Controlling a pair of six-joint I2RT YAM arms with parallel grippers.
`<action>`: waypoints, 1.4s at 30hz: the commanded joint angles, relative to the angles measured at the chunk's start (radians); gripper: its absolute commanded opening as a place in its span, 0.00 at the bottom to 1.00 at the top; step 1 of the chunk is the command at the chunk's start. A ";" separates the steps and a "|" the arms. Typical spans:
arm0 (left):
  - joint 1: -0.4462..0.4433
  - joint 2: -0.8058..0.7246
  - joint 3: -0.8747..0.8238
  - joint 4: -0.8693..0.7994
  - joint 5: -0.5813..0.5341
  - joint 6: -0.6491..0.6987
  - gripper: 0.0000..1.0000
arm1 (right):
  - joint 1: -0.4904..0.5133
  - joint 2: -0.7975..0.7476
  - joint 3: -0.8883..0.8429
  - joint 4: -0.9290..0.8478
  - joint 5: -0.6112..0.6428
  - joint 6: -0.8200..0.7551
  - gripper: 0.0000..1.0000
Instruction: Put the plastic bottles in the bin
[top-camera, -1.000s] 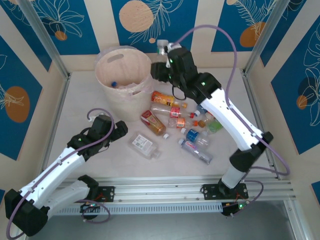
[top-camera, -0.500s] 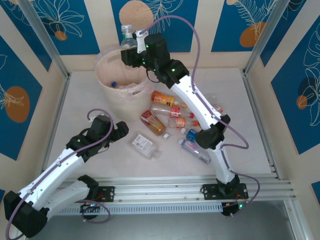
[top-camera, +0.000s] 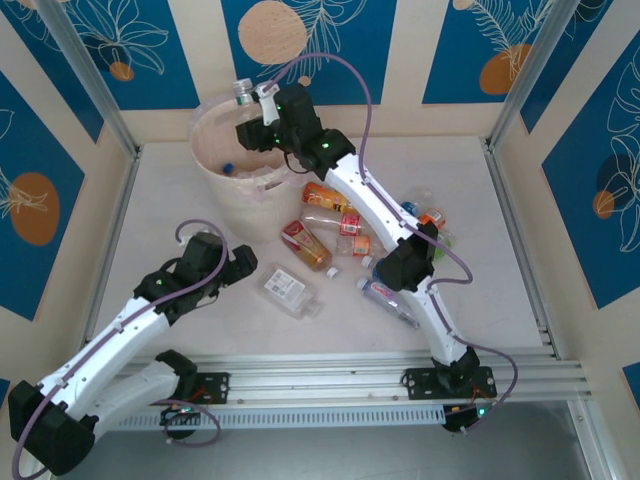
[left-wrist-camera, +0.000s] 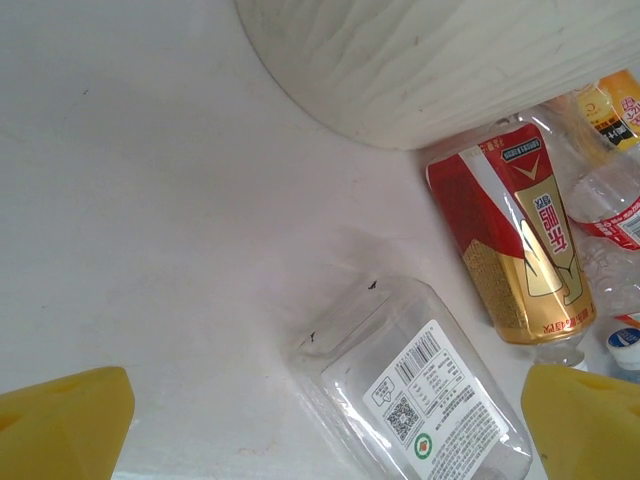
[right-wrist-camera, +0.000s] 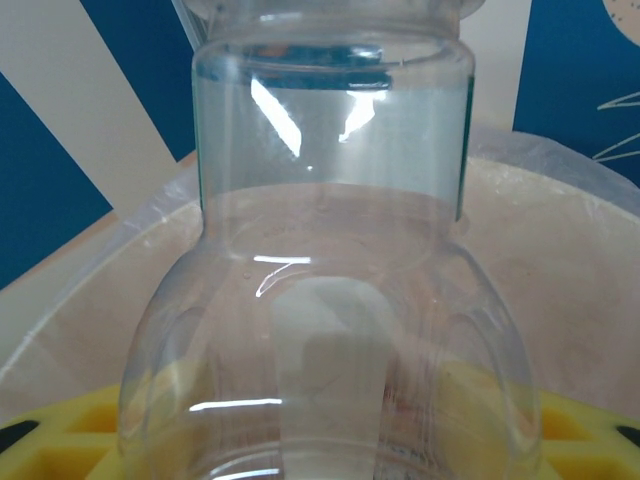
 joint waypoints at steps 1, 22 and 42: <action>-0.007 -0.008 -0.009 0.004 -0.002 -0.002 0.99 | -0.007 0.034 0.017 0.019 -0.025 -0.039 0.57; -0.008 -0.022 0.007 -0.027 -0.030 0.004 0.99 | -0.013 0.104 0.040 -0.023 -0.007 -0.096 0.71; -0.008 -0.023 -0.009 -0.048 -0.018 -0.016 0.99 | 0.053 -0.007 0.136 -0.026 0.033 -0.223 0.83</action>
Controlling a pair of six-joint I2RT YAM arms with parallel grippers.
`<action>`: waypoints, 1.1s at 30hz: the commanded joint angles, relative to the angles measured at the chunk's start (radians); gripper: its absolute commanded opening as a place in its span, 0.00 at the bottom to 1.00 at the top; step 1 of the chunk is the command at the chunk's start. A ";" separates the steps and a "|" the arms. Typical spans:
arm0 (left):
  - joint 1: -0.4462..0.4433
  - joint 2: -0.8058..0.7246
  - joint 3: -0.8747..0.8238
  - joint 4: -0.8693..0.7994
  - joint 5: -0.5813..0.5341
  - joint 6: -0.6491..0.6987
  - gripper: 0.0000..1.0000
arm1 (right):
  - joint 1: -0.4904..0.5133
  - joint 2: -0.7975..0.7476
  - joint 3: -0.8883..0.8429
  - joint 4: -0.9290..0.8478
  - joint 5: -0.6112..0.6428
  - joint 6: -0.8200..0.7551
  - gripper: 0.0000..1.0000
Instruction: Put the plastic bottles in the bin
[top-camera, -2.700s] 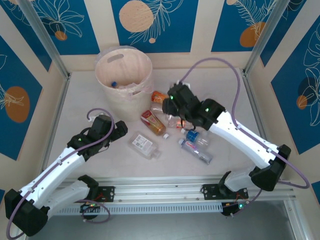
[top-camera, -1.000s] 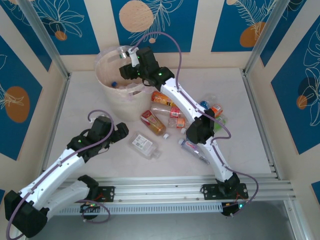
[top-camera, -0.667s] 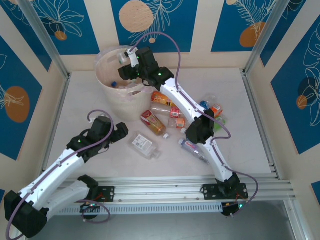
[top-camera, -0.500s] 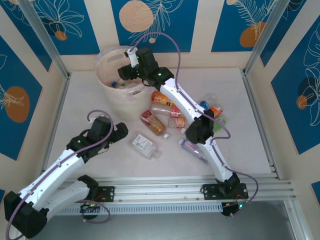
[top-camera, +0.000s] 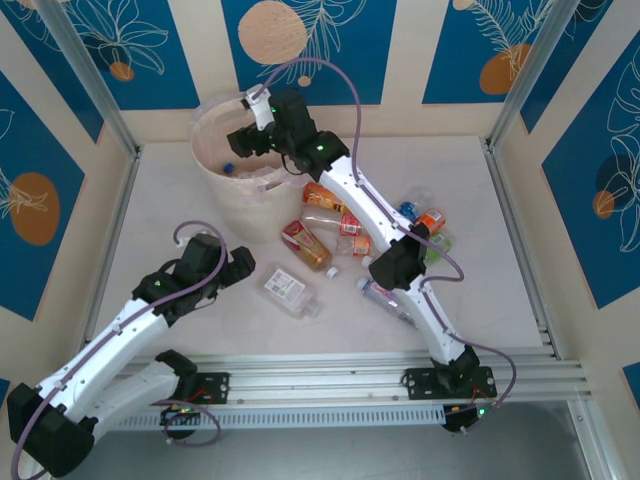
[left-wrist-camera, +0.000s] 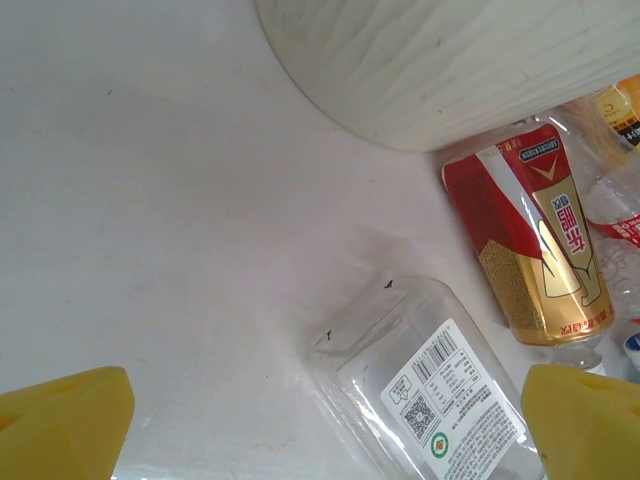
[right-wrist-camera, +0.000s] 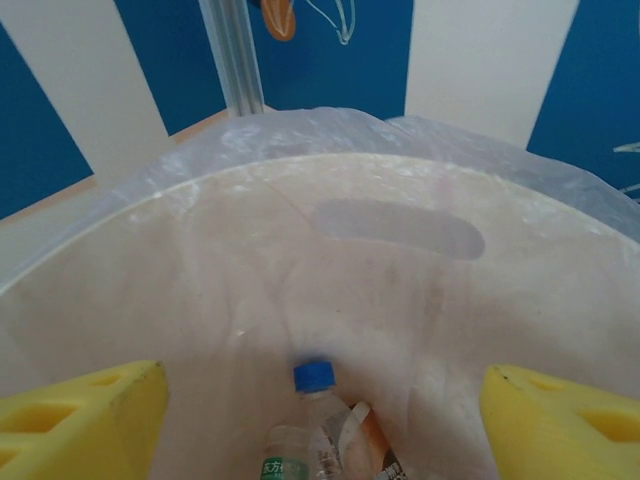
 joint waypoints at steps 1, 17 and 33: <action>-0.008 -0.010 -0.013 -0.012 0.010 -0.018 1.00 | 0.032 -0.091 0.026 0.001 0.040 -0.064 0.84; -0.008 -0.024 -0.011 0.007 -0.002 0.000 1.00 | -0.013 -0.605 -0.527 -0.126 0.250 0.148 0.86; -0.013 0.079 0.023 0.069 0.029 0.039 0.99 | -0.144 -1.190 -1.418 -0.347 0.297 0.505 0.84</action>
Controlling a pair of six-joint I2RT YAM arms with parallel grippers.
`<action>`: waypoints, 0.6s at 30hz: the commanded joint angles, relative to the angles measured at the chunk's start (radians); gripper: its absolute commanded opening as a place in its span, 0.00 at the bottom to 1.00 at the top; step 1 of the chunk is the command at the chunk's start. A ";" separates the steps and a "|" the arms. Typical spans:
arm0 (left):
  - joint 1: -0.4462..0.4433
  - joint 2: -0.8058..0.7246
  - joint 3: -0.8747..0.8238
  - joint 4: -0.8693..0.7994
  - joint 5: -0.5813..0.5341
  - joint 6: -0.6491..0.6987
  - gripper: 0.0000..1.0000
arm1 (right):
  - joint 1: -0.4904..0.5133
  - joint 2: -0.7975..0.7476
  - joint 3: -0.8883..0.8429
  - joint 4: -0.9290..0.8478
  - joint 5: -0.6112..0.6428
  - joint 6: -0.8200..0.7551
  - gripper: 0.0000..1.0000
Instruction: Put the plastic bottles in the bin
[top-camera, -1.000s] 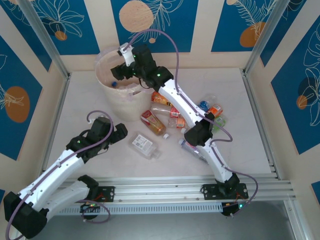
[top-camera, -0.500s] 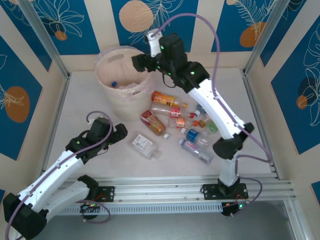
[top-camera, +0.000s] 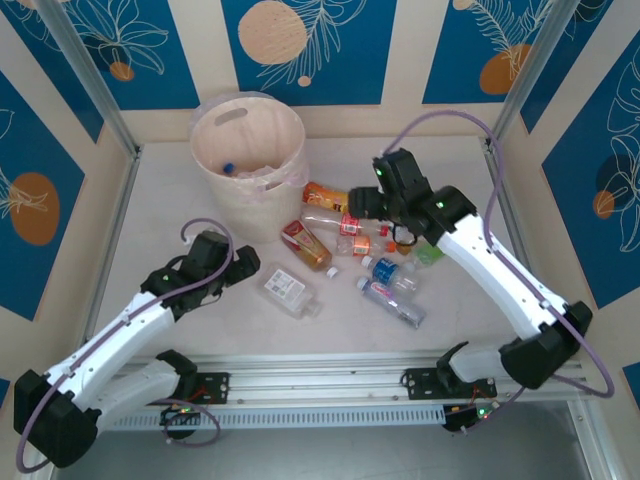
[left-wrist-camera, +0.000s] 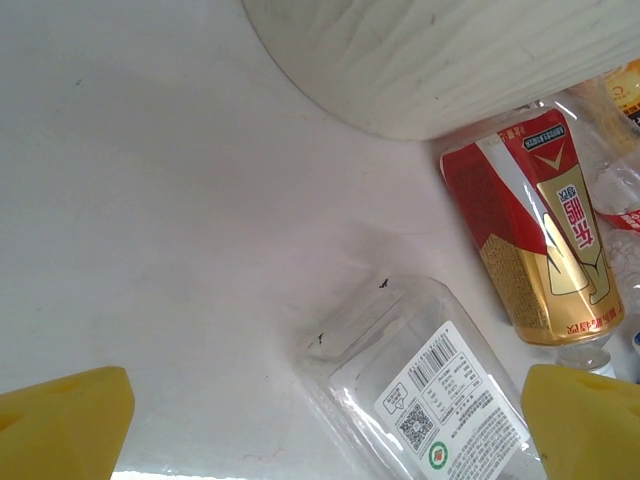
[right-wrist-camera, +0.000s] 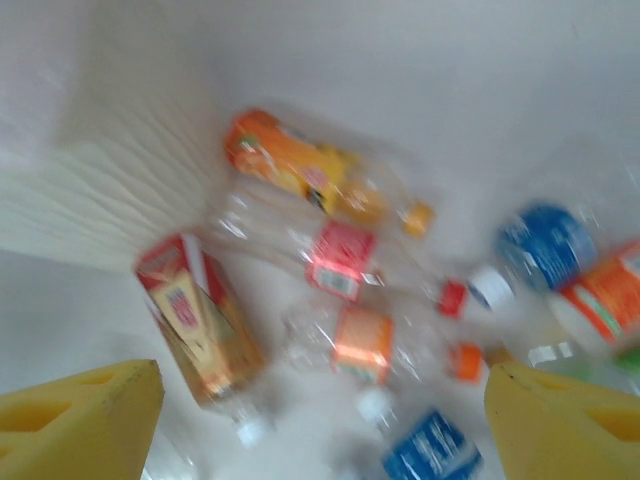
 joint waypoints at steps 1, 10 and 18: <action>-0.011 0.013 0.026 0.015 0.005 0.026 1.00 | -0.007 -0.081 -0.099 -0.072 -0.035 0.077 0.84; -0.011 0.020 0.023 0.001 -0.021 0.026 1.00 | 0.089 -0.092 -0.349 0.055 -0.184 0.108 0.80; -0.011 0.030 0.023 -0.001 -0.022 0.026 1.00 | 0.192 0.126 -0.313 0.112 -0.193 0.071 0.80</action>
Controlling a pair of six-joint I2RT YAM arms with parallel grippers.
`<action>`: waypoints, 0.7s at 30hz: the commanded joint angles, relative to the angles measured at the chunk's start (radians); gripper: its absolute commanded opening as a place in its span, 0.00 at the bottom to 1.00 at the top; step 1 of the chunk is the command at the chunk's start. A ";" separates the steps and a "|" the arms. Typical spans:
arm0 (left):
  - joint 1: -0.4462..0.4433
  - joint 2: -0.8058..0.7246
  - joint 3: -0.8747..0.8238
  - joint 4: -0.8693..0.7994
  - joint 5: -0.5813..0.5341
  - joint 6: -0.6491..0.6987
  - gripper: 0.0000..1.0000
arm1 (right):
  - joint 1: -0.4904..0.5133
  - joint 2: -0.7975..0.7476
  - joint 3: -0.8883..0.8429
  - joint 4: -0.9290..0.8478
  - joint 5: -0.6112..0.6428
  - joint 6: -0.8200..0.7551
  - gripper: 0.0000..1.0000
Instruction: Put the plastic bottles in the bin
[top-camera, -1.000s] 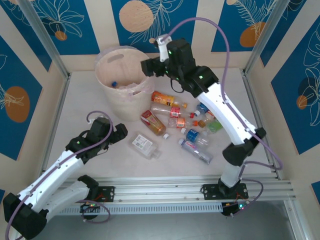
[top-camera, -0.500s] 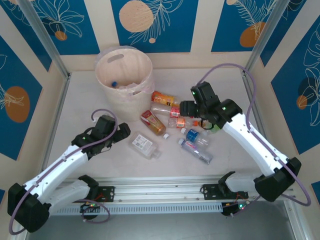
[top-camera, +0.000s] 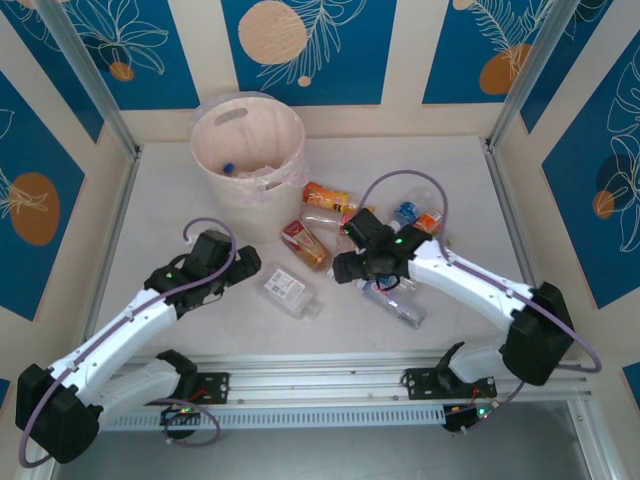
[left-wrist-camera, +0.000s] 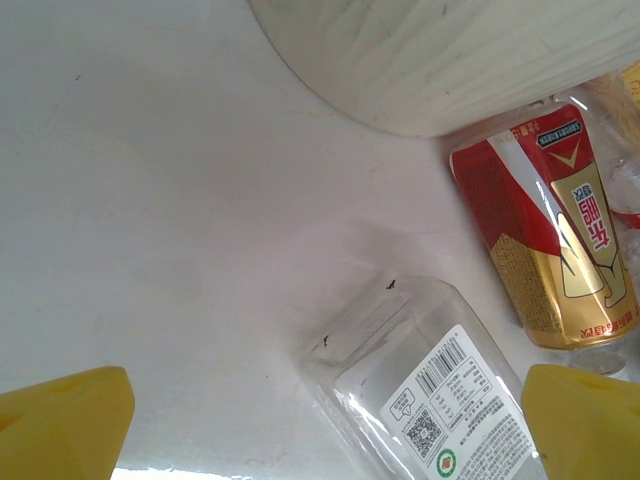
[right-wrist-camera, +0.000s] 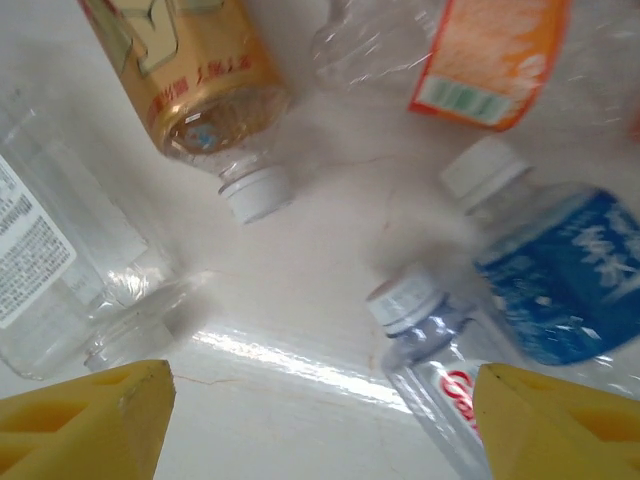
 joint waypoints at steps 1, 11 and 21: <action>-0.011 0.006 0.024 -0.004 -0.017 0.027 1.00 | 0.019 0.079 0.041 0.050 -0.048 -0.022 0.80; -0.011 -0.002 0.026 -0.018 -0.027 0.026 1.00 | 0.009 0.278 0.128 0.118 -0.117 -0.078 0.82; -0.011 0.000 0.034 -0.024 -0.030 0.028 1.00 | -0.027 0.371 0.151 0.159 -0.177 -0.123 0.82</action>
